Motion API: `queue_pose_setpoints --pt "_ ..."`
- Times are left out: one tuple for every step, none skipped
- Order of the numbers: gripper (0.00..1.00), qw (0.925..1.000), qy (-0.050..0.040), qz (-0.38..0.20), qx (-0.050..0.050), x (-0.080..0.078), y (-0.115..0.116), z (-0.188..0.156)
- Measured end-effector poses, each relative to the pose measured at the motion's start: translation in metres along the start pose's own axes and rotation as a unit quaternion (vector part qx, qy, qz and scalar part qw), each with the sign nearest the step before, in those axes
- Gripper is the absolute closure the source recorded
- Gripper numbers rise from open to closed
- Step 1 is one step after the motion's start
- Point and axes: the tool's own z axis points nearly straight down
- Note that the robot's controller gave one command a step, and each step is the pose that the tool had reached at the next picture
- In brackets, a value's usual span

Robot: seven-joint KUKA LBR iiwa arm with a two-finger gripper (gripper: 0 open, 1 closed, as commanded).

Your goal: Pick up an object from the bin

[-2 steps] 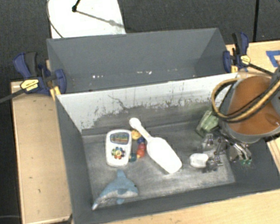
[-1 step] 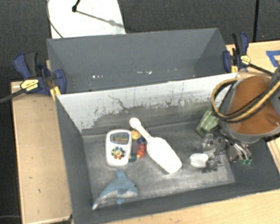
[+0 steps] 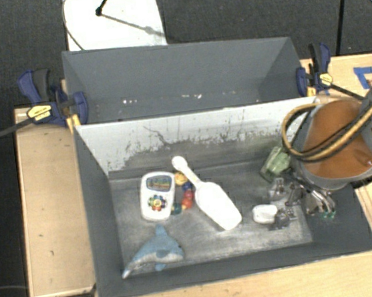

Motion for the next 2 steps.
queue_pose_setpoints --pt "1.0 1.0 0.0073 0.0 -0.001 0.004 0.0 -0.019" --pt "1.0 1.0 0.0052 0.0 0.0 0.003 0.0 -0.041"
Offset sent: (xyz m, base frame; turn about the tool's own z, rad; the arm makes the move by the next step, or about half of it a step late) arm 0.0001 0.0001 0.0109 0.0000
